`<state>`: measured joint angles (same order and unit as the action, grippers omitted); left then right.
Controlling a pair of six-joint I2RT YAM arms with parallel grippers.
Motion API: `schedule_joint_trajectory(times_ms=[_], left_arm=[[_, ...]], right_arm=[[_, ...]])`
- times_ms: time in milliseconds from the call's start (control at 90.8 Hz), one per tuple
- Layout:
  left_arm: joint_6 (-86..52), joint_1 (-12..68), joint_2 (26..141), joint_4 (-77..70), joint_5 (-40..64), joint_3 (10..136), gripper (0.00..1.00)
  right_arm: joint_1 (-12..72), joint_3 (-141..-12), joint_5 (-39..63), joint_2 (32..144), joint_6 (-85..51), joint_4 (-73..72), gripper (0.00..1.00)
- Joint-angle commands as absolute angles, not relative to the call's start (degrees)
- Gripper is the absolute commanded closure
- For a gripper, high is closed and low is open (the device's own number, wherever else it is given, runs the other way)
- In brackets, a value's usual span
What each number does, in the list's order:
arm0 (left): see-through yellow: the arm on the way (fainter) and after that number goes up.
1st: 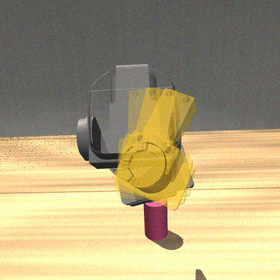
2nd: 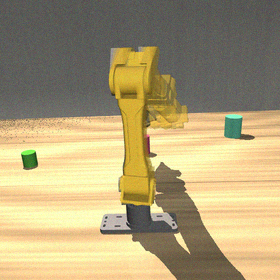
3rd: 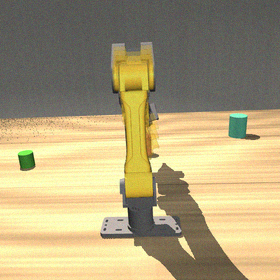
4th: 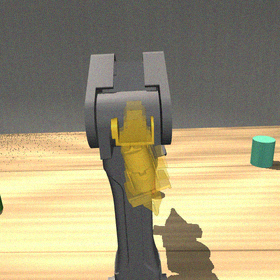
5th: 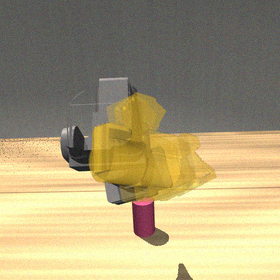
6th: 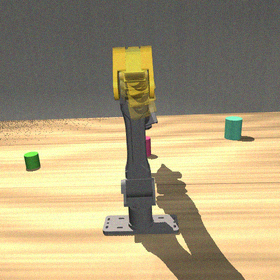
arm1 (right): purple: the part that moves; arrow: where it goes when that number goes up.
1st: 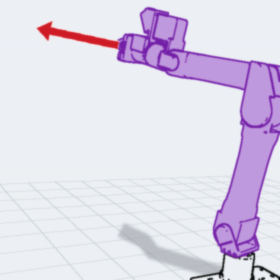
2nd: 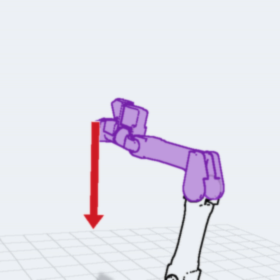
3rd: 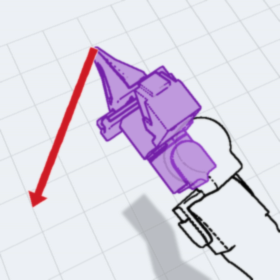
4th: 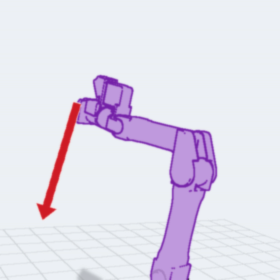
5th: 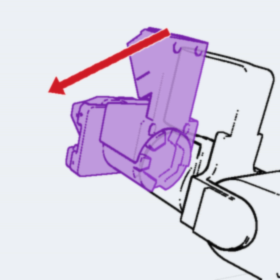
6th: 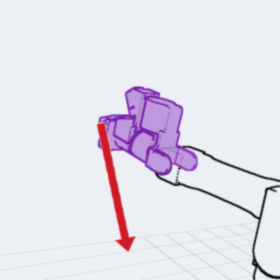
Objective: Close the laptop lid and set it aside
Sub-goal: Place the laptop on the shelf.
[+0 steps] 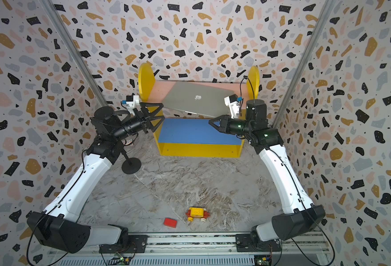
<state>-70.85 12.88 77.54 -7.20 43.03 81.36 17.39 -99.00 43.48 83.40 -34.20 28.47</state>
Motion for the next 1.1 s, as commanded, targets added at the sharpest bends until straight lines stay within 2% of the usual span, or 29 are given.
schedule_joint_trajectory(times_ms=[0, 308, 1090], left_arm=[[-69.0, 13.1, 77.74, -8.71, 44.2, 81.49, 0.06], [-68.63, 13.1, 77.96, -7.82, 44.63, 82.02, 0.06], [-67.87, 13.1, 77.34, -6.33, 44.99, 82.84, 0.06]], right_arm=[[17.58, -103.55, 42.14, 83.79, -31.04, 29.95, 0.88], [17.62, -110.96, 39.05, 90.19, -27.99, 35.33, 0.89], [16.81, -119.52, 33.4, 96.53, -22.83, 39.64, 0.9]])
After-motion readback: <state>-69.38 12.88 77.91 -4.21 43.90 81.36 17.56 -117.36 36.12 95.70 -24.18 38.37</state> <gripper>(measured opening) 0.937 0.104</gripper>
